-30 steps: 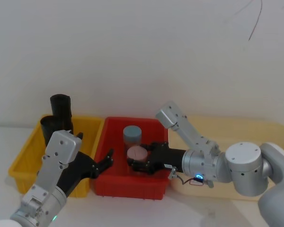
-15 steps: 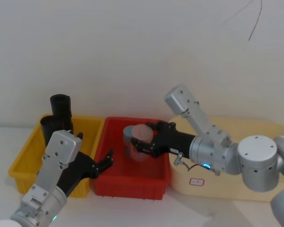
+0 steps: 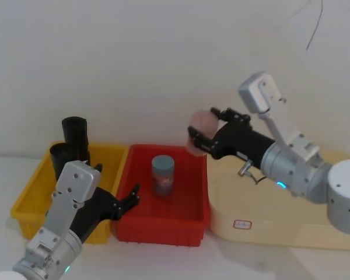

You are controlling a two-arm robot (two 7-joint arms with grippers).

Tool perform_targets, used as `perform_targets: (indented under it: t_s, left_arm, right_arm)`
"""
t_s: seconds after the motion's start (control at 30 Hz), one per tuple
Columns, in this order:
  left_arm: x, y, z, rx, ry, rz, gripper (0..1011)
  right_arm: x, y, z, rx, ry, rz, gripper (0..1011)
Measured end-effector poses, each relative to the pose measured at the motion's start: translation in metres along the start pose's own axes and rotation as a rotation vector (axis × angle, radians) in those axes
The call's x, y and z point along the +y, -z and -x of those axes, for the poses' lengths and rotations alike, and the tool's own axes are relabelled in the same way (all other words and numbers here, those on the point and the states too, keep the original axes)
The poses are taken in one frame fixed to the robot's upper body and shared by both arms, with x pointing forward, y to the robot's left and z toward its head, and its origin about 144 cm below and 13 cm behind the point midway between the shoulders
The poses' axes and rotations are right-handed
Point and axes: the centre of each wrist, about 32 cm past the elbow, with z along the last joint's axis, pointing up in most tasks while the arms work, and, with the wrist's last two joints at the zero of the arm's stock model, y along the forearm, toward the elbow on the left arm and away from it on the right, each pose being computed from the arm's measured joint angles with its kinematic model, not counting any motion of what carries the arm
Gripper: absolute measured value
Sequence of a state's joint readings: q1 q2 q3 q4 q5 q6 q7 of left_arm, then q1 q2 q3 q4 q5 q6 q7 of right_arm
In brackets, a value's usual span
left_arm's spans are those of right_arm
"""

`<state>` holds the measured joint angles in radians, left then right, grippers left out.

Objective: Pick up the garbage bag with the one hand and transfer it to the other hand.

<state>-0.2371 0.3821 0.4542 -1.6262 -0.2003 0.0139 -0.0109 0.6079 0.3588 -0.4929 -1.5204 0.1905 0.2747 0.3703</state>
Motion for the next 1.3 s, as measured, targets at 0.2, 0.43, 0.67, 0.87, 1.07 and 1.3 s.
perform_targets:
  t_s: [0.2, 0.43, 0.67, 0.87, 1.07, 1.3]
  left_arm:
    - [0.0, 0.0, 0.0, 0.0, 0.0, 0.0, 1000]
    - [0.0, 0.0, 0.0, 0.0, 0.0, 0.0, 1000]
    - [0.0, 0.0, 0.0, 0.0, 0.0, 0.0, 1000]
    - [0.0, 0.0, 0.0, 0.0, 0.0, 0.0, 1000]
    - [0.0, 0.0, 0.0, 0.0, 0.0, 0.0, 1001]
    - [0.0, 0.0, 0.0, 0.0, 0.0, 0.0, 1000]
  right_arm:
    - [-0.016, -0.008, -0.003, -0.031, 0.1, -0.014, 666]
    - [-0.032, -0.009, -0.008, -0.054, 0.203, 0.002, 666]
    - [-0.044, -0.003, -0.014, -0.058, 0.298, 0.055, 666]
    - [-0.049, 0.007, -0.019, -0.041, 0.347, 0.121, 666]
    - [-0.049, 0.02, -0.024, -0.013, 0.359, 0.189, 666]
    - [-0.045, 0.033, -0.026, 0.035, 0.337, 0.24, 666]
